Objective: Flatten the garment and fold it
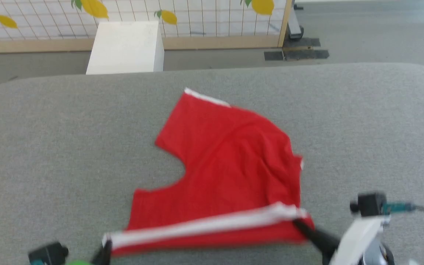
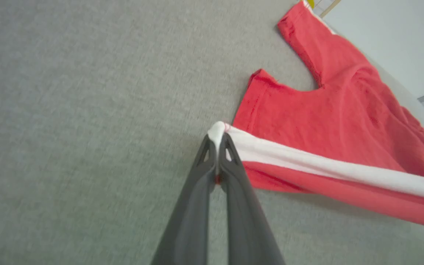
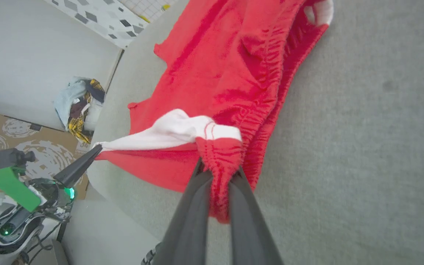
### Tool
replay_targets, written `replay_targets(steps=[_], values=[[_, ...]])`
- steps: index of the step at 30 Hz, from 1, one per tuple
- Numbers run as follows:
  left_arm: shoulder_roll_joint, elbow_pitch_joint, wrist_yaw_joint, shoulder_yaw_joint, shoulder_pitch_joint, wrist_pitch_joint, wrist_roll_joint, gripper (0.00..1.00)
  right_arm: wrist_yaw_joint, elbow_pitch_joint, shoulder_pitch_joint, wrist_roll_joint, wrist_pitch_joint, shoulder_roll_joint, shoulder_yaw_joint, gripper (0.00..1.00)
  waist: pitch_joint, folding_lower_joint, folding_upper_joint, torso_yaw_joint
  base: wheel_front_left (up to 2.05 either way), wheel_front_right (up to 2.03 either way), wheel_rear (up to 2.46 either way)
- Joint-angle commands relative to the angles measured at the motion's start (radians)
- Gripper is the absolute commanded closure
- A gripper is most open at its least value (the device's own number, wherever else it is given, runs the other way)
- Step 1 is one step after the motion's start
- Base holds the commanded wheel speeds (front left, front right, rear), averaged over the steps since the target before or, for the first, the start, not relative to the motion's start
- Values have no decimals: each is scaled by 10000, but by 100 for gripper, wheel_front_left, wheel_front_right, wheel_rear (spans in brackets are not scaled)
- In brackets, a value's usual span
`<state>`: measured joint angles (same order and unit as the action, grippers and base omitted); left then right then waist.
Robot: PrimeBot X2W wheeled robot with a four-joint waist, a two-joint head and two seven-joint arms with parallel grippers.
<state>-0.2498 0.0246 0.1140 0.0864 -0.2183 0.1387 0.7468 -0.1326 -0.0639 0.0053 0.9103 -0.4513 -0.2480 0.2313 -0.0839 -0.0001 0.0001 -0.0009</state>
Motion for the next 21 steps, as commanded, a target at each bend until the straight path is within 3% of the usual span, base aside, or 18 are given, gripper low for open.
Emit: replay_targets(steps=[1,6,10,16,21], values=[[-165,56,252,-15,-383,200,-145,100,19,95,412,-175,-370,-164,-200,100,212,1,-1,-70,0,0,0],[-404,470,957,179,-1413,1120,-326,100,19,598,1869,-656,-2455,42,-754,100,303,1,-1,-97,0,0,0],[-476,1059,1063,140,-1581,1245,-301,100,19,1370,2271,-1100,-3139,601,-1453,100,246,1,-1,-134,0,0,0],[-859,1669,787,212,-191,1289,-588,100,19,2275,1952,-1820,-3420,1346,-2336,100,23,1,-1,-137,0,0,0],[-1135,951,217,671,2219,1797,-760,100,19,2685,1269,-2298,-3501,1719,-2872,100,-614,1,-1,-270,0,0,0]])
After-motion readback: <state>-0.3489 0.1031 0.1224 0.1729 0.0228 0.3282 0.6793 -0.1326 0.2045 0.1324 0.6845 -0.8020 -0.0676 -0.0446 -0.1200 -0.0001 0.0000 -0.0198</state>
